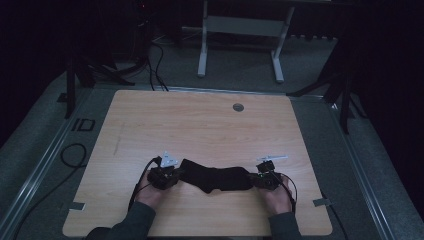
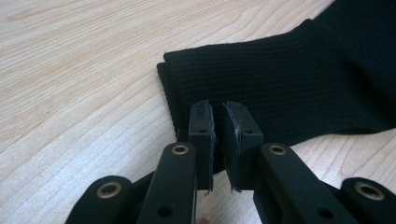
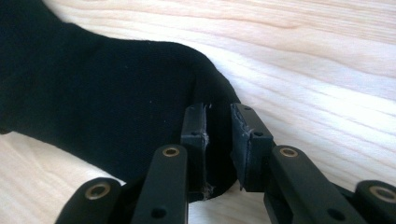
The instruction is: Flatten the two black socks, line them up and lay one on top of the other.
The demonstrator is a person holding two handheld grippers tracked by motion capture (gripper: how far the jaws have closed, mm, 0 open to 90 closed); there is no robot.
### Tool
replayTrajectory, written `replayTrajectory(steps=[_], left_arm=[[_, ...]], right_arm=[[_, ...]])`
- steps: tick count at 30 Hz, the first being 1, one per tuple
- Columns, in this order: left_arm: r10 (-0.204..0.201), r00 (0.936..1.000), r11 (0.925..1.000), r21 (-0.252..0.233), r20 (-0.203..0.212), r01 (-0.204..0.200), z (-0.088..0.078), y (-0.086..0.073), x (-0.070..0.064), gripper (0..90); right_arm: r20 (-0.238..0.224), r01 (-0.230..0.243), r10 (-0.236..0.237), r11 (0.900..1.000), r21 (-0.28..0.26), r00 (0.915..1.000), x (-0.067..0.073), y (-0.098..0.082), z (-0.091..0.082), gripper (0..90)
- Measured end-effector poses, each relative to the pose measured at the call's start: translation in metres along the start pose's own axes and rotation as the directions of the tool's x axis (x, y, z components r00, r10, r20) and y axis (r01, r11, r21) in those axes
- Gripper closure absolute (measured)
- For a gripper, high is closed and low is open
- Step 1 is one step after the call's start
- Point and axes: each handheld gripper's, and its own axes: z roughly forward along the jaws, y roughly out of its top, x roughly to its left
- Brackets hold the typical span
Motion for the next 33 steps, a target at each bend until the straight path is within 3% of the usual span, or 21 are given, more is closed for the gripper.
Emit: replayTrajectory(steps=[6, 7, 11, 17, 20, 21, 24, 33], left_arm=[[-0.004, 0.9997, 1.0, 0.002, -0.024, 0.005, -0.001, 0.0, 0.004, 81.6], [0.005, 0.9983, 1.0, 0.001, -0.057, -0.005, -0.002, 0.0, 0.004, 81.6], [0.003, 0.9977, 1.0, -0.002, -0.068, -0.003, -0.004, 0.0, 0.005, 80.9], [-0.031, 0.9993, 0.9991, -0.027, -0.02, 0.031, -0.007, 0.0, 0.008, 70.2], [-0.055, 0.9985, 0.9971, -0.052, 0.008, 0.055, -0.009, 0.001, 0.01, 66.3], [-0.06, 0.998, 0.9961, -0.063, 0.018, 0.061, -0.011, 0.001, 0.012, 62.8], [-0.082, 0.9962, 0.9926, -0.087, 0.029, 0.084, -0.014, 0.001, 0.015, 60.1], [-0.13, 0.9916, 0.9848, -0.116, 0.003, 0.129, -0.022, 0.0, 0.026, 58.3]], right_arm=[[-0.023, 0.025, -0.025, 0.999, 0.02, 0.9994, 0.01, 0.001, 0.002, 70.7], [-0.035, 0.037, -0.036, 0.999, 0.021, 0.9988, 0.012, 0.001, 0.002, 67.1], [-0.038, 0.045, -0.045, 0.999, 0.013, 0.9983, 0.014, 0.002, 0.0, 57.7], [-0.084, 0.039, -0.044, 0.997, -0.064, 0.9955, 0.013, 0.006, -0.014, 48.6], [-0.172, -0.017, -0.001, 0.994, -0.105, 0.9851, 0.008, 0.007, -0.019, 47.4], [-0.179, -0.032, 0.01, 0.992, -0.122, 0.9838, 0.006, 0.007, -0.021, 47.3], [-0.169, -0.04, 0.017, 0.99, -0.134, 0.9855, 0.003, 0.007, -0.023, 47.3], [-0.129, -0.05, 0.031, 0.988, -0.148, 0.9912, -0.005, 0.006, -0.027, 47.2]])
